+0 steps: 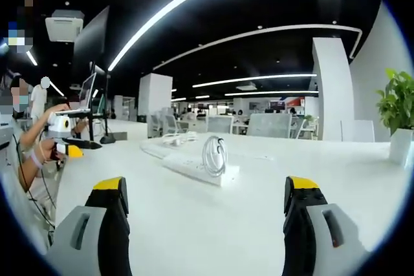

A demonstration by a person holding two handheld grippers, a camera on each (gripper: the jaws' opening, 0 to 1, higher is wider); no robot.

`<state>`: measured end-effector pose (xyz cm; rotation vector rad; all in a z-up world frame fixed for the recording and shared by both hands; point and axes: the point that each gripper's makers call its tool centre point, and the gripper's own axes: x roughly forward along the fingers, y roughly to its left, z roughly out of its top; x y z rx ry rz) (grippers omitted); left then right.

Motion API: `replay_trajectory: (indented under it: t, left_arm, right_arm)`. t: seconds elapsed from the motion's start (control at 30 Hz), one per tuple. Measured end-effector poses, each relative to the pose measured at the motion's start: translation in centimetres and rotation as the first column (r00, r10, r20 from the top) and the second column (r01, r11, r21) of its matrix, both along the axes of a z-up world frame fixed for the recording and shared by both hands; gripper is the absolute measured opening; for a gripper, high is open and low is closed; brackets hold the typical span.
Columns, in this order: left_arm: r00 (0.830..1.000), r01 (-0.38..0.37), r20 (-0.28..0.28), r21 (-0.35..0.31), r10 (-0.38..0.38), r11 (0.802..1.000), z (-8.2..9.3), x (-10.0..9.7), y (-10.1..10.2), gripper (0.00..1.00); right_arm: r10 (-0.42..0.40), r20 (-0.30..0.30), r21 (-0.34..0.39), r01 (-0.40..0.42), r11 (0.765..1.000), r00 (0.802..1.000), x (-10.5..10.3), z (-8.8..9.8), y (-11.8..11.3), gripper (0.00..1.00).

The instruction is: Straighten the power strip on the desk, plug the charger into it

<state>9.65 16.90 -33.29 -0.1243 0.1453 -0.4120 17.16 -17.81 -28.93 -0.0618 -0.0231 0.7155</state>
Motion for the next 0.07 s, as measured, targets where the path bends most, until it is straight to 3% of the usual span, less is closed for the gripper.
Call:
replay_trajectory:
  t: [0.07]
  left_arm:
    - [1.0, -0.001, 0.0, 0.0, 0.001, 1.0, 0.02, 0.04, 0.03, 0.99]
  right_arm:
    - [-0.002, -0.004, 0.002, 0.003, 1.0, 1.0, -0.02, -0.05, -0.06, 1.0]
